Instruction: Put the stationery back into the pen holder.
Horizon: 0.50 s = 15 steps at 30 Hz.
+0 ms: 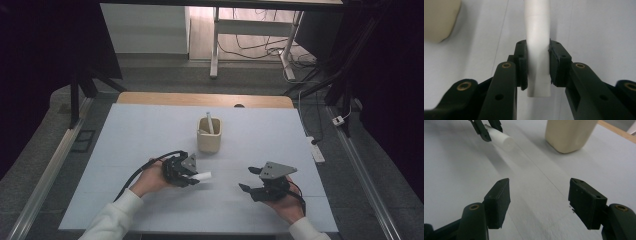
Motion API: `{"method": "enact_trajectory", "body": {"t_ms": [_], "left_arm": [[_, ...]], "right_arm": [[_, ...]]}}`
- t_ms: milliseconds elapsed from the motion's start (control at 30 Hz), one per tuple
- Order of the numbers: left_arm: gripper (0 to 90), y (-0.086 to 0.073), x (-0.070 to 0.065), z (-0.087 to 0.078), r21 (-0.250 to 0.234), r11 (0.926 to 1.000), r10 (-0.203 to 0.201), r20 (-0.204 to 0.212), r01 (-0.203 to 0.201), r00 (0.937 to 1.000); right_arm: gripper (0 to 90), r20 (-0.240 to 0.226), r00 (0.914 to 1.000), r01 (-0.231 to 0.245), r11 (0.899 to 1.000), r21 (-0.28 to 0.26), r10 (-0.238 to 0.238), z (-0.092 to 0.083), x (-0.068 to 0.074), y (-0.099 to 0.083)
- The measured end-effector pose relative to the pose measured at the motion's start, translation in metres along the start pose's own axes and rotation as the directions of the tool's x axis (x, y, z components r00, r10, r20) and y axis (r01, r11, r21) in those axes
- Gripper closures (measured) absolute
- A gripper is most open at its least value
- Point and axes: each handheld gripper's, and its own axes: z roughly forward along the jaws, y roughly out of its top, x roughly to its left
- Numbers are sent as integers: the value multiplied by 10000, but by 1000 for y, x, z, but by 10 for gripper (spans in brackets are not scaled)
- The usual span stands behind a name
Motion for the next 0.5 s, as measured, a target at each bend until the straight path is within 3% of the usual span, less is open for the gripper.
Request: {"method": "enact_trajectory", "body": {"t_ms": [233, 500], "left_arm": [[701, 15, -9, 11, 110, 9993, 345, 65, -346, 9994], [701, 28, -15, 18, 25, 9989, 478, 147, -478, 9987]], "right_arm": [[351, -500, 9980, 401, 9989, 246, -388, 20, 6, 16], [381, -858, 9916, 1023, 9926, 656, -965, 34, 13, 27]]}}
